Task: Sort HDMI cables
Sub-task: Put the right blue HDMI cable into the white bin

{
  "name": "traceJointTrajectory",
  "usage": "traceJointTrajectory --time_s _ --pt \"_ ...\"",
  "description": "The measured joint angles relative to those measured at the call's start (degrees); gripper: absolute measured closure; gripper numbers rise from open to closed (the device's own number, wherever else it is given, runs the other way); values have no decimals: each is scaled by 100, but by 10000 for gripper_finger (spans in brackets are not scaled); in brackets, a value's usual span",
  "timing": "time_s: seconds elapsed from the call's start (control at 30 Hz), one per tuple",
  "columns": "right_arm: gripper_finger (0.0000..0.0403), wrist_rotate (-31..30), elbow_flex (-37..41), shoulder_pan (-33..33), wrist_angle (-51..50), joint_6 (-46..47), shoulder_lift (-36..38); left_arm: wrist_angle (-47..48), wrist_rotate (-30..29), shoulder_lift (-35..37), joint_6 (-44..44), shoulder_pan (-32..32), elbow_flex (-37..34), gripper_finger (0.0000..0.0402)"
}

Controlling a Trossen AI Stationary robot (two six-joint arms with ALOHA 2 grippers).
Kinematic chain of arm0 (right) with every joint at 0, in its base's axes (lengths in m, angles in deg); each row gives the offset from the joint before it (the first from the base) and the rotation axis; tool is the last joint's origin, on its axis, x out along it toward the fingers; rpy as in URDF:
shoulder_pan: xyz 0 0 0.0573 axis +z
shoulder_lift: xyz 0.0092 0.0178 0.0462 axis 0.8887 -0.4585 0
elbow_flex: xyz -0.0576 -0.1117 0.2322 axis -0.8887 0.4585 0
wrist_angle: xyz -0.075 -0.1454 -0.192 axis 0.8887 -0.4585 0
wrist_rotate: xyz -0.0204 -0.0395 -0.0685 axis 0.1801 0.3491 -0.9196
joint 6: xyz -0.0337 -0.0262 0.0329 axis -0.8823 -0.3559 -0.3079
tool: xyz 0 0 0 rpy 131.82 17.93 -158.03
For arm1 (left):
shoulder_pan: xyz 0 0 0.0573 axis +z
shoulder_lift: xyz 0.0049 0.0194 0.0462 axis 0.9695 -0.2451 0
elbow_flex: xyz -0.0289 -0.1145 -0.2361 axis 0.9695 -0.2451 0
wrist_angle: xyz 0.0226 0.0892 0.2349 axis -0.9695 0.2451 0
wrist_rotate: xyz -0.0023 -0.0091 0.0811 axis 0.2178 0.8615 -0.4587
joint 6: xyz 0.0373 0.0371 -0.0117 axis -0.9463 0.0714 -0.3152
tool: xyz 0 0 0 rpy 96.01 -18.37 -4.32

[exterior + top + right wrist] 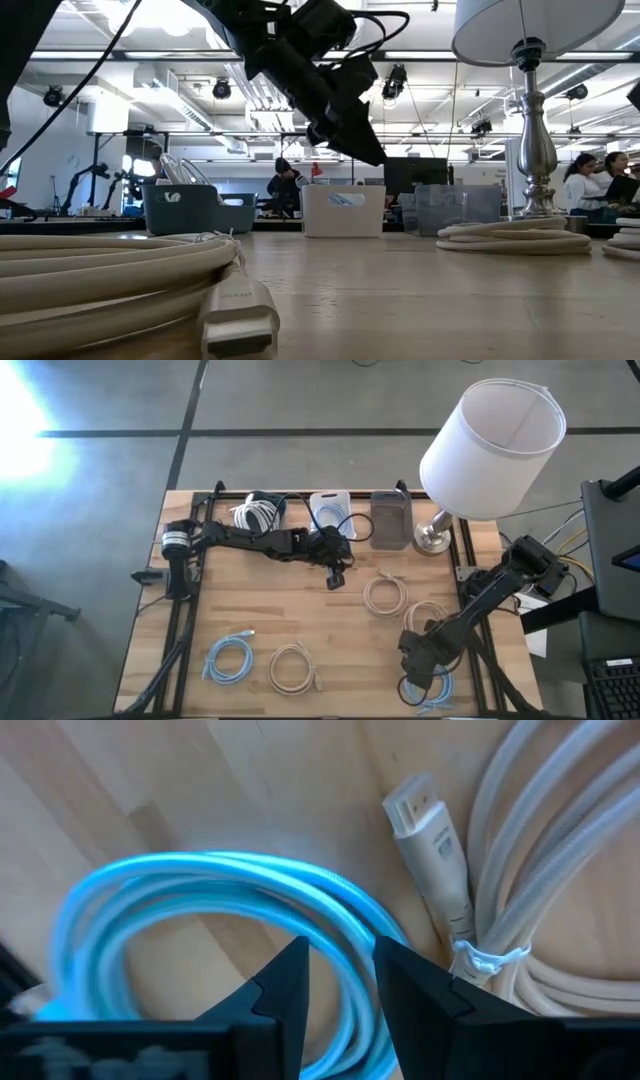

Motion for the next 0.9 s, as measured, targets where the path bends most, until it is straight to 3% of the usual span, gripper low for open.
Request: traceJointTrajectory --time_s 0.33,0.5,0.7,0.9 --pt "291 -8 -24 125 -11 -559 -417 -6 0 0 144 -7 -2 271" --pt "321 -8 -17 125 -11 -964 -441 -6 0 0 156 -7 -2 271" --pt "384 11 -5 125 113 -1272 -416 -6 0 0 179 -7 -2 271" --pt "388 -49 -3 127 216 -1111 -175 -6 6 0 679 -21 -4 271"
